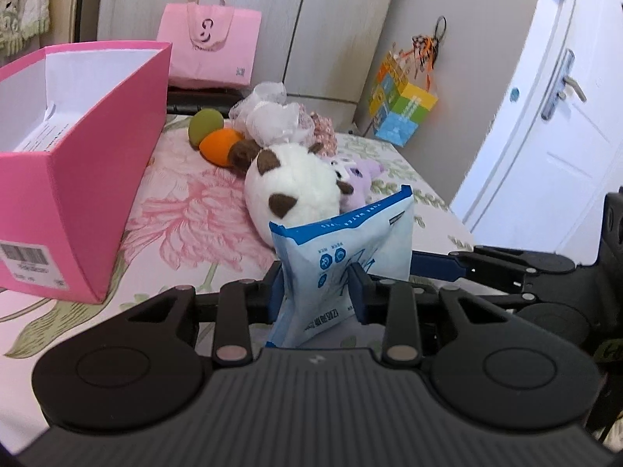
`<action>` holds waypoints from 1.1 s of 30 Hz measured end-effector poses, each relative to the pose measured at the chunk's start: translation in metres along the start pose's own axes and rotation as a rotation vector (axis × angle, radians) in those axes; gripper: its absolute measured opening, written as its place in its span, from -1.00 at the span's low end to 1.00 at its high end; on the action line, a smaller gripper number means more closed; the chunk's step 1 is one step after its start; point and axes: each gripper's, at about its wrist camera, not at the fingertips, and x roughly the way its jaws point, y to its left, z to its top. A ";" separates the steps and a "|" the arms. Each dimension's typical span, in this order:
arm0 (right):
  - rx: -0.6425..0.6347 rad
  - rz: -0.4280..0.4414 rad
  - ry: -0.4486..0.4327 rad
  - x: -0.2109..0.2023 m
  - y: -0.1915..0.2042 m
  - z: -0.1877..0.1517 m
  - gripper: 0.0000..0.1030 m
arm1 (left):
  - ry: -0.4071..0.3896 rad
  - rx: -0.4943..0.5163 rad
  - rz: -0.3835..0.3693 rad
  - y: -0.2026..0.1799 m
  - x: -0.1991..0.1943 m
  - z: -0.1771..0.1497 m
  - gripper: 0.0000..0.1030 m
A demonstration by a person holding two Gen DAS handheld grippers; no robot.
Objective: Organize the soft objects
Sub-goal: 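Reach the left gripper to the wet-wipes pack and close on it, then lift the wet-wipes pack with the left gripper over the pink box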
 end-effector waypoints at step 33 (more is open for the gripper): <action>-0.185 0.225 0.242 -0.018 0.185 0.040 0.58 | 0.220 -0.049 0.022 0.102 -0.165 0.007 -0.36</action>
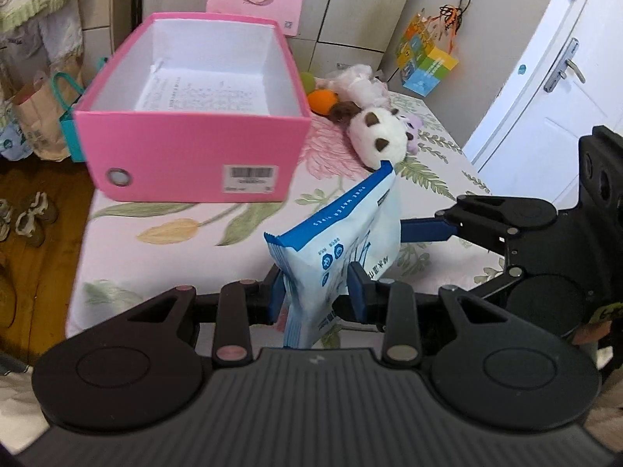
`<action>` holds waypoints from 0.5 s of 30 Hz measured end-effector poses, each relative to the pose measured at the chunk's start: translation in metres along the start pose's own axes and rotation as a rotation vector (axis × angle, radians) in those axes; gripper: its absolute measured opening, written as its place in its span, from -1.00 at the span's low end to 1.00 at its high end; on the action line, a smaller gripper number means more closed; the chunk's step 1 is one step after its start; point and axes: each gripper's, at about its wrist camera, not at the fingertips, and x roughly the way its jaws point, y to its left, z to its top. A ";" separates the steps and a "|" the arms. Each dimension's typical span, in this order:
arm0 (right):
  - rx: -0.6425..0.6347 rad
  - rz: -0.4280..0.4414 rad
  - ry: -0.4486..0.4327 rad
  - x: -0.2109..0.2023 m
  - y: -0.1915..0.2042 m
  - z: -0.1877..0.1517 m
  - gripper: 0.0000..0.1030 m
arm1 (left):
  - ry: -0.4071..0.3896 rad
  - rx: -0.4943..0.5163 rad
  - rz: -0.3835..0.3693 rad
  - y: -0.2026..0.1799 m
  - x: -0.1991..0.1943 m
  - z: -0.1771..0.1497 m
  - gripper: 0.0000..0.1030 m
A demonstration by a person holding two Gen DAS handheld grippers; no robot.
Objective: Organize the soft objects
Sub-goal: 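Lift the wet-wipes pack with the left gripper over the pink box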
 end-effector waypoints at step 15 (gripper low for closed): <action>-0.072 -0.023 -0.166 0.001 -0.012 0.104 0.65 | -0.143 0.126 -0.010 0.024 -0.013 0.108 -0.34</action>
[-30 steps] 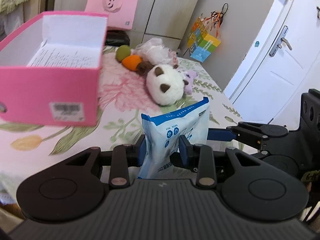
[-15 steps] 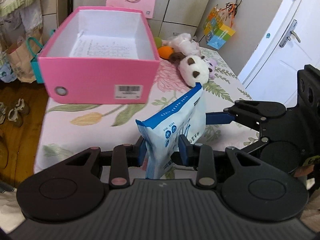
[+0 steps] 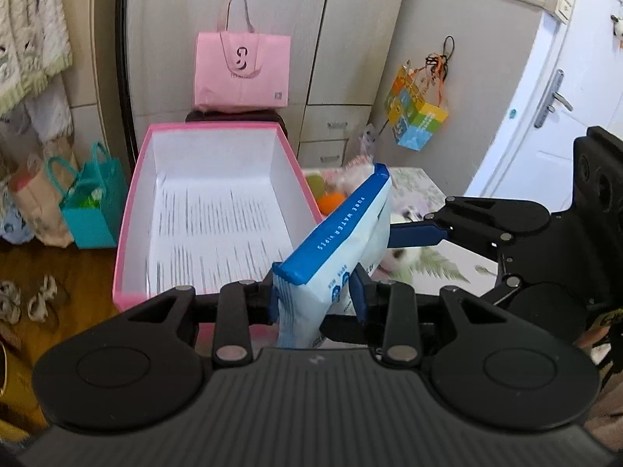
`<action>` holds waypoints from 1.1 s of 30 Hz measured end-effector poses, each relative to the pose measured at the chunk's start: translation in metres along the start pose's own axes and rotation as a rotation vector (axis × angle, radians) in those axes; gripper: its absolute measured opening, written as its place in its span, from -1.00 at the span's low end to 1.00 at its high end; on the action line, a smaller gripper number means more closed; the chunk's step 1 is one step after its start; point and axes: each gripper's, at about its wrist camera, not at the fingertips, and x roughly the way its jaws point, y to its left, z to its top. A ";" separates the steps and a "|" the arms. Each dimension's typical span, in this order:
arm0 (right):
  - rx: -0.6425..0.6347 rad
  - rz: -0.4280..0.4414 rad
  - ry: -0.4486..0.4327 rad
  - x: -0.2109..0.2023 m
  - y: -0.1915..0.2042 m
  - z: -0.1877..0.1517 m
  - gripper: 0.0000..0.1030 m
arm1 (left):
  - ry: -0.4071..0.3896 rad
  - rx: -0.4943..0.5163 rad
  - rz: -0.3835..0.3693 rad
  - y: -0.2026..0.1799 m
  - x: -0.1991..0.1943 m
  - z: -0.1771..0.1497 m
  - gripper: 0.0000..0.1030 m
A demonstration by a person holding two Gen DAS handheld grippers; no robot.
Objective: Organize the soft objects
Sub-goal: 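Lift the wet-wipes pack with the left gripper over the pink box, then open the left gripper to drop the wipes into the box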
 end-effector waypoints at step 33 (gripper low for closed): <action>0.069 -0.152 0.112 0.155 -0.131 0.063 0.07 | 0.033 -0.201 0.114 0.117 0.182 0.091 0.43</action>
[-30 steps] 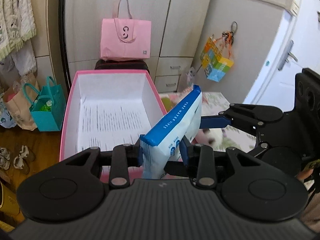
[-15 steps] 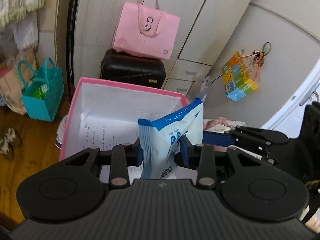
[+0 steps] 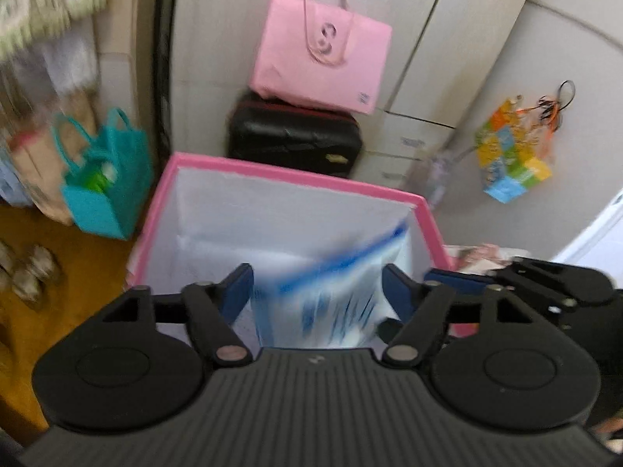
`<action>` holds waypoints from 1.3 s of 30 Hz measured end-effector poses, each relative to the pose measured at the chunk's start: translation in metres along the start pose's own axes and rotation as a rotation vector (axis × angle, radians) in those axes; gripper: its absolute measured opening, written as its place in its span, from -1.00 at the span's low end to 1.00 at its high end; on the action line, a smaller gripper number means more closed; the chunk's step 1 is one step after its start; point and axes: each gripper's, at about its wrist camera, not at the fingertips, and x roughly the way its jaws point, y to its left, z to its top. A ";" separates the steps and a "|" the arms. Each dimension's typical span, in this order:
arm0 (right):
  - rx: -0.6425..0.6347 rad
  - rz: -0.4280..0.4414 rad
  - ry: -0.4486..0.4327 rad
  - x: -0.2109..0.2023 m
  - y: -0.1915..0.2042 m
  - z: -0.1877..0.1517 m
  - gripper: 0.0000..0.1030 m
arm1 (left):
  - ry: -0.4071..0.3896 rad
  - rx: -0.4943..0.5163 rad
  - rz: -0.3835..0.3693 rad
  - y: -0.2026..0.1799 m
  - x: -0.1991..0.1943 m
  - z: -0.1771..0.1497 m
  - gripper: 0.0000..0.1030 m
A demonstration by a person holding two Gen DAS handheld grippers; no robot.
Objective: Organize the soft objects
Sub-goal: 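Open the left gripper to drop the wipes into the box, then move the left gripper back to the white plush toy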
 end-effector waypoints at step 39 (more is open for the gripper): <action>-0.006 0.054 -0.102 -0.231 -0.009 -0.105 0.28 | -0.023 0.332 -0.169 -0.132 -0.202 -0.141 0.50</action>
